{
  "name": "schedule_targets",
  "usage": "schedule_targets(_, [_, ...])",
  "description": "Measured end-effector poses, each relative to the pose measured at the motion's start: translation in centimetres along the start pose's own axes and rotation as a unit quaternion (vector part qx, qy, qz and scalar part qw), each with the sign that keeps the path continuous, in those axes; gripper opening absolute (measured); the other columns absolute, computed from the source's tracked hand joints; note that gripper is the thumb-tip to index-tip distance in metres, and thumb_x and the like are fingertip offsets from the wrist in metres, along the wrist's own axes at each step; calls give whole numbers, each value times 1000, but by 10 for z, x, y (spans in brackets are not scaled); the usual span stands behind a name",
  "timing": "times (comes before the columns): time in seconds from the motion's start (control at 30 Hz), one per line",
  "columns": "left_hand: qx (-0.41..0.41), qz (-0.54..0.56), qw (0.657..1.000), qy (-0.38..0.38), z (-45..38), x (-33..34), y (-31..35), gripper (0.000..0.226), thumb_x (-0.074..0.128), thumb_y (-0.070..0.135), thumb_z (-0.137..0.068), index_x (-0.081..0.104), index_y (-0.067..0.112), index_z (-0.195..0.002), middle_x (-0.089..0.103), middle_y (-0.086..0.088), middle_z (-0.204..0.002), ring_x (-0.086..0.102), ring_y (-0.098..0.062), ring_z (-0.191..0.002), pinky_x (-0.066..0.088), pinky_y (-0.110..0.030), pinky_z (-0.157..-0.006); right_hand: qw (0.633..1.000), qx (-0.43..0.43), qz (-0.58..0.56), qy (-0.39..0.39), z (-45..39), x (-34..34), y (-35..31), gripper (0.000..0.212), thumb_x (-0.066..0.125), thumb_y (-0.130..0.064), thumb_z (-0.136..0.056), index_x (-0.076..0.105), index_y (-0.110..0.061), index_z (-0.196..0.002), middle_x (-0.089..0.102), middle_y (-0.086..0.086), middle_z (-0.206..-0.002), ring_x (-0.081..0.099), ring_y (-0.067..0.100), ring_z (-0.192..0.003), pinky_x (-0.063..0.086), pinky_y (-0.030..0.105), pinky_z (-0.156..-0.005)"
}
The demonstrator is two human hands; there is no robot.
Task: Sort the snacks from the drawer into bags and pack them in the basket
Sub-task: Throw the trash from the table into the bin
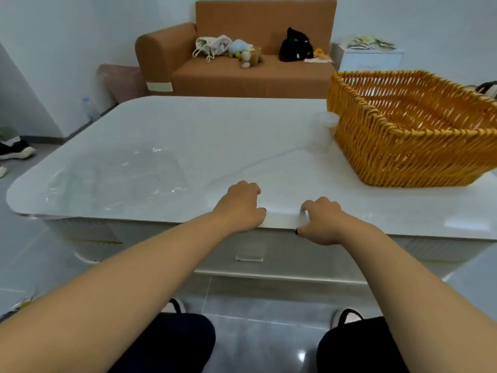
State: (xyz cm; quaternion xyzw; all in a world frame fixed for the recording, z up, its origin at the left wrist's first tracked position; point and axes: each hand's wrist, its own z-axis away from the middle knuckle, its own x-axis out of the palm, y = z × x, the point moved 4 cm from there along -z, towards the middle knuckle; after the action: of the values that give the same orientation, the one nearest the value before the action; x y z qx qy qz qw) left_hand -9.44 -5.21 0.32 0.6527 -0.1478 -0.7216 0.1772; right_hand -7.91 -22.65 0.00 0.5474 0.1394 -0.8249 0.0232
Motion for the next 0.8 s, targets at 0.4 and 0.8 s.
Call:
schedule_targets(0.4, [81, 69, 991, 83, -194, -9, 97, 85, 65, 29, -91, 10, 28, -155, 16, -11, -154, 42, -33, -131, 42, -40, -106, 996, 89, 8, 1, -52, -5, 61, 72, 28, -66, -93, -3, -38, -152, -15, 6, -160, -14, 39, -145, 5, 69, -108])
schedule_targets(0.8, [92, 200, 968, 118, -245, 14, 110, 82, 73, 36, -85, 26, 27, -151, 37, -5, -152, 44, -29, -130, 40, -36, -104, 995, 97, 8, -7, -61, -3, 65, 74, 27, -65, -94, -8, -35, -152, -18, 8, -159, -20, 43, -143, 0, 73, -105])
